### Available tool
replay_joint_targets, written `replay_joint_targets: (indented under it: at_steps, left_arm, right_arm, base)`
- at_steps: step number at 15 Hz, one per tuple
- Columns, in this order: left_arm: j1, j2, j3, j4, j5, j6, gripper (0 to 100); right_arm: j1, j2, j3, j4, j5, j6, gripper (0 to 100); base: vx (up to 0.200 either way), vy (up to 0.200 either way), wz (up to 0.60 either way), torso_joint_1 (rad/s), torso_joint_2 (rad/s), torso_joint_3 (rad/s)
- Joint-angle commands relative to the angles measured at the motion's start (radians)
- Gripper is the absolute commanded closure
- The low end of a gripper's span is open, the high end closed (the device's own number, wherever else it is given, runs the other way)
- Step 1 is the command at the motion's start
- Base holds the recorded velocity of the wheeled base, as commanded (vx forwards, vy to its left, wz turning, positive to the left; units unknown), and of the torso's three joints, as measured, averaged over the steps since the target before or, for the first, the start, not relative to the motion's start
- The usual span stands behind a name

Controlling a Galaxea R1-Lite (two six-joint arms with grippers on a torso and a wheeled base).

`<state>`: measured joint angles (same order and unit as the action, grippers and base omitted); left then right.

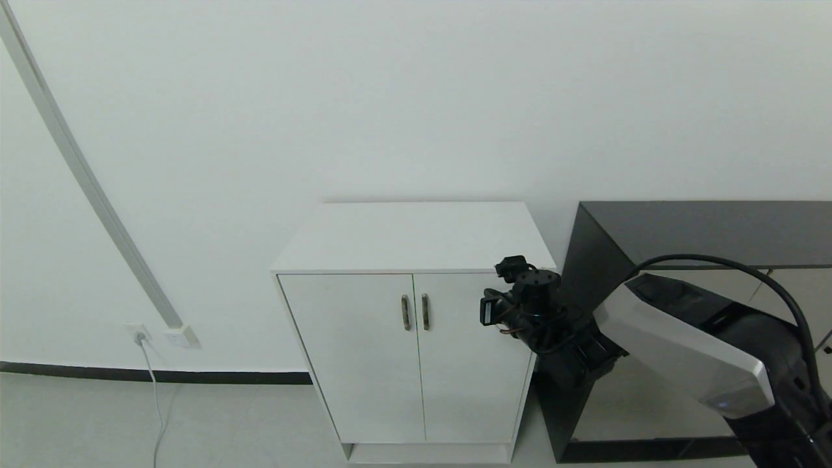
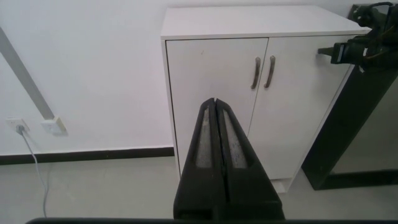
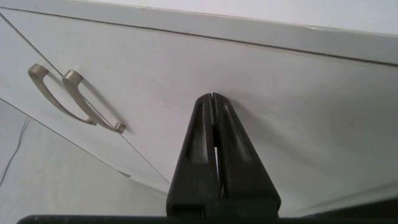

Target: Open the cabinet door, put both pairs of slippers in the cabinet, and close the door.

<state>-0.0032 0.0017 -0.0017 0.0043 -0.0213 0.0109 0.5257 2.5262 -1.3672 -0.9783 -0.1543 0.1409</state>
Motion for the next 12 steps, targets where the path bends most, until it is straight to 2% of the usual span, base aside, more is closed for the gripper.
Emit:
replay_joint_targets:
  at_steps: [1, 9, 12]
  left_arm:
    - [0.000, 0.000, 0.000, 0.000, 0.000, 0.000, 100]
    - [-0.001, 0.000, 0.000, 0.000, 0.000, 0.000, 100]
    - [0.000, 0.000, 0.000, 0.000, 0.000, -0.002, 100]
  right_arm:
    - [-0.001, -0.099, 0.126, -0.042, -0.005, 0.000, 100]
    - [-0.119, -0.411, 0.680, -0.292, -0.008, -0.006, 100]
    - [-0.178, -0.489, 0.844, -0.378, -0.010, -0.007, 100]
  base:
    - [0.000, 0.000, 0.00, 0.000, 0.00, 0.000]
    - [0.000, 0.000, 0.00, 0.000, 0.00, 0.000]
    - [0.000, 0.000, 0.00, 0.000, 0.00, 0.000]
